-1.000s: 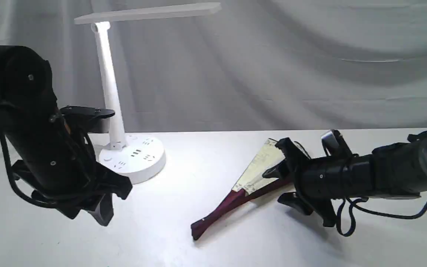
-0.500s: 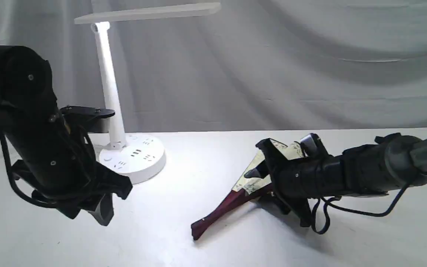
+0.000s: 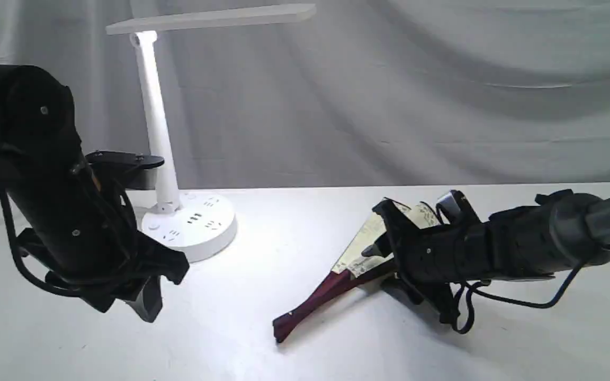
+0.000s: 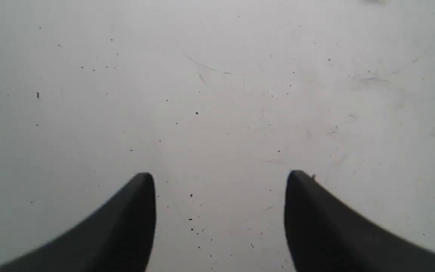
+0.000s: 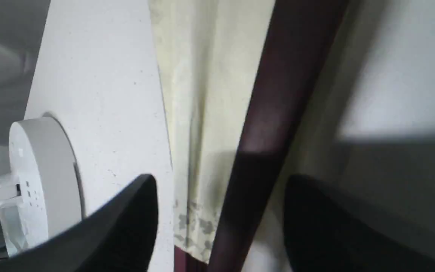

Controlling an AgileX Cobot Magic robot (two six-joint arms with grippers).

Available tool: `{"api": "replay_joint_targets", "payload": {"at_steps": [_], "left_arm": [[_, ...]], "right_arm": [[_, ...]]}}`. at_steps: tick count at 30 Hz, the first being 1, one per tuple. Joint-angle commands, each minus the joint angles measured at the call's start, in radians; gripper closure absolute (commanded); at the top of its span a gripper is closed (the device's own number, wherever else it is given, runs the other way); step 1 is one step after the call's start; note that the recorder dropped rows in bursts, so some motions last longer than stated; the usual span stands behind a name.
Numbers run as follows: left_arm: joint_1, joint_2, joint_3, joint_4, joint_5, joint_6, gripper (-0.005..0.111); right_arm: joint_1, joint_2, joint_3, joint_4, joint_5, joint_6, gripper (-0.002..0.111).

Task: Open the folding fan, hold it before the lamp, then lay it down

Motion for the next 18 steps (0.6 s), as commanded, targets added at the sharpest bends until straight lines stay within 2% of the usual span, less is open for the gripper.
{"api": "replay_joint_targets", "payload": {"at_steps": [1, 18], "left_arm": [[0.002, -0.010, 0.003, -0.009, 0.005, 0.000, 0.056], [0.002, -0.010, 0.003, -0.009, 0.009, 0.000, 0.056]], "right_arm": [[0.001, -0.001, -0.005, -0.003, -0.021, -0.002, 0.061], [0.003, -0.001, -0.005, -0.003, -0.045, 0.023, 0.062]]}}
